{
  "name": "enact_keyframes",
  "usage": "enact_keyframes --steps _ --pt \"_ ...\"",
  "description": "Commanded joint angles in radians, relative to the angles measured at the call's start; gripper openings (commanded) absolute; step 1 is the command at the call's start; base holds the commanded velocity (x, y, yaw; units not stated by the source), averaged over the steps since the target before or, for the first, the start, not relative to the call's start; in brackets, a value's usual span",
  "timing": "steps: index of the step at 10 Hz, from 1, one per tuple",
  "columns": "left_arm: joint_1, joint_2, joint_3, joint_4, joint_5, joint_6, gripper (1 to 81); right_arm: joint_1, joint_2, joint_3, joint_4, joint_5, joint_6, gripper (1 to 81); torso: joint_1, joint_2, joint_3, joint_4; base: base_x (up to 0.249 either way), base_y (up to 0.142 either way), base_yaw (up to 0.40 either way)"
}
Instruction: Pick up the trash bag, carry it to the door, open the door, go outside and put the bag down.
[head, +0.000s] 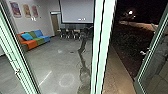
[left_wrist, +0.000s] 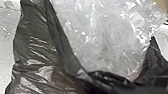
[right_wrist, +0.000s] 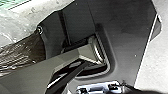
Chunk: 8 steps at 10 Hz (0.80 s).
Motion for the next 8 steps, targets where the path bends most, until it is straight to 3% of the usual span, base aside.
enact_keyframes --steps 1,8 --pt "-0.039 0.003 -0.01 0.01 0.065 0.008 1.0 0.04 0.015 0.002 -0.019 -0.066 -0.003 81.1 0.0 0.0 -0.001 0.0 0.0 0.0 0.0" --pt "-0.039 0.015 -0.02 0.007 0.065 0.006 1.0 0.039 0.083 -0.076 -0.061 -0.066 -0.003 81.1 -0.002 -0.002 0.011 0.0 0.0 0.0 0.0"
